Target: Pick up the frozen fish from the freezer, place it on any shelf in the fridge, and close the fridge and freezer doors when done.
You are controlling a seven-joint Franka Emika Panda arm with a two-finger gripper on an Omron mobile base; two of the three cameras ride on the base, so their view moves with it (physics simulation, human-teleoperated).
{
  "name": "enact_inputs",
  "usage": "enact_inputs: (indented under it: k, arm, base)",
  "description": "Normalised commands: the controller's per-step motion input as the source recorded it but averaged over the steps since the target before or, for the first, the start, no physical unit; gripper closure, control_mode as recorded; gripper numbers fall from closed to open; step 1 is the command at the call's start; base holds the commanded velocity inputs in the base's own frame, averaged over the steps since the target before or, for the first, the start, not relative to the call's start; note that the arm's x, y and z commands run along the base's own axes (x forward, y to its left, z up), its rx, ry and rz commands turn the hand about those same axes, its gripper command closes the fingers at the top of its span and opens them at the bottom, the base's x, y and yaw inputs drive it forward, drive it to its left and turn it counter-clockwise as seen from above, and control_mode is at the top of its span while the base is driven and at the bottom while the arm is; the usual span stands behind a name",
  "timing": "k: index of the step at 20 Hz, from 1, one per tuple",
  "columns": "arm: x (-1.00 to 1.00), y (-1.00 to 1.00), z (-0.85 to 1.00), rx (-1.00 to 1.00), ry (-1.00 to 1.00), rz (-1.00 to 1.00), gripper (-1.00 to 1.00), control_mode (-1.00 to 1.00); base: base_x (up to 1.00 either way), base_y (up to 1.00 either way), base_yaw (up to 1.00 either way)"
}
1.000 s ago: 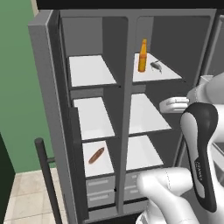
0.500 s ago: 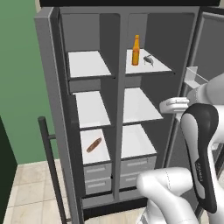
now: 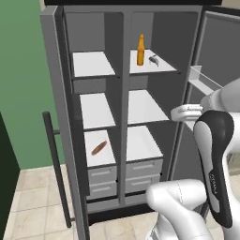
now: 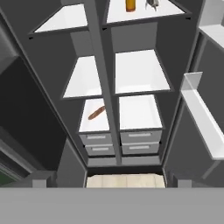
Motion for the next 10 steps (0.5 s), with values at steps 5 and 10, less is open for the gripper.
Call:
enact_inputs:
  k: [5,10]
  arm:
    - [0.00,0.00,0.00,0.00,0.00,0.00,-1.00,1.00]
    - [0.00,0.00,0.00,0.00,0.00,0.00,-1.00,1.00]
  base:
    - [-0.48,-0.14,0.00]
    - [-0.44,-0.10,0.00]
